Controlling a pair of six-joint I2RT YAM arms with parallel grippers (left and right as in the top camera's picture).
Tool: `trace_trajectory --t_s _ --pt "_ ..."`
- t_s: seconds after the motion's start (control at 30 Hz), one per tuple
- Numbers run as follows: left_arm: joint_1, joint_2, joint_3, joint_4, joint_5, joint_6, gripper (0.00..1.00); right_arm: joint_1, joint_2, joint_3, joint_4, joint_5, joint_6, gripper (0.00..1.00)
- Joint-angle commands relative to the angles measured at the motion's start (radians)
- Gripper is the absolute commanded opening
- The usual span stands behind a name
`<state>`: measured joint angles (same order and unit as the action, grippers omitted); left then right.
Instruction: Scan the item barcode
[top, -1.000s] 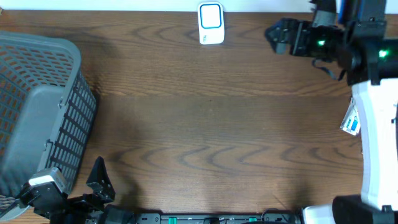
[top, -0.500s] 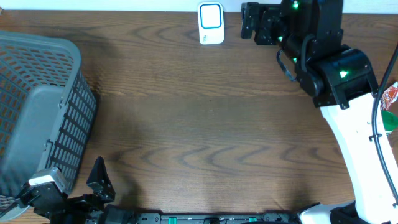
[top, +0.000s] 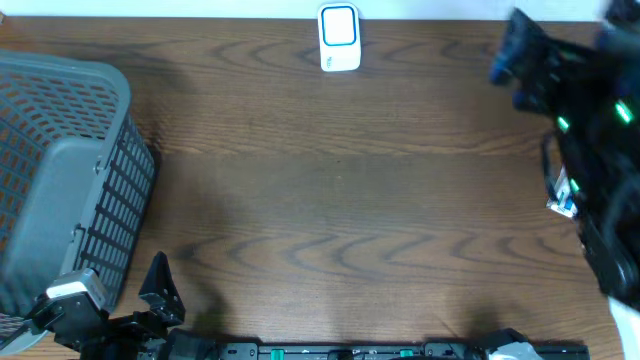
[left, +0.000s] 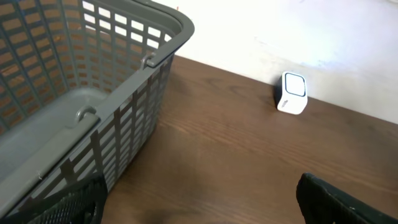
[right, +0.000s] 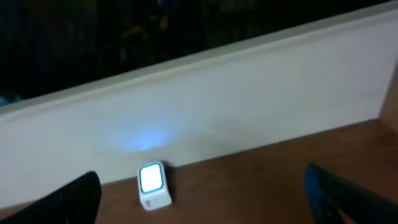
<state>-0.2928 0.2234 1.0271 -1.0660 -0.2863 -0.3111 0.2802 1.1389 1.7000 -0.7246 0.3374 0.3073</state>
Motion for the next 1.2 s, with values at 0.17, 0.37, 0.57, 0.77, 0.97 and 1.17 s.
trace_trajectory --t_s 0.17,0.37,0.57,0.77,0.97,1.17 --pt "0.0 0.0 0.003 0.004 0.005 -0.001 0.97 -0.085 -0.306 -0.409 0.22 -0.028 0.014 0.99" --pt "0.0 0.0 0.003 0.004 0.005 -0.001 0.97 -0.118 -0.523 -0.687 0.351 -0.029 0.015 0.99" --pt "0.0 0.0 0.003 0.004 0.005 -0.001 0.97 -0.143 -0.706 -0.931 0.51 -0.029 0.06 0.99" --pt "0.0 0.0 0.003 0.004 0.005 -0.001 0.98 -0.182 -0.855 -1.149 0.691 -0.029 0.063 0.99" --pt "0.0 0.0 0.003 0.004 0.005 -0.001 0.97 -0.221 -0.996 -1.331 0.827 -0.028 0.063 0.99" --pt "0.0 0.0 0.003 0.004 0.005 -0.001 0.98 -0.267 -1.135 -1.489 0.933 -0.028 0.101 0.99"
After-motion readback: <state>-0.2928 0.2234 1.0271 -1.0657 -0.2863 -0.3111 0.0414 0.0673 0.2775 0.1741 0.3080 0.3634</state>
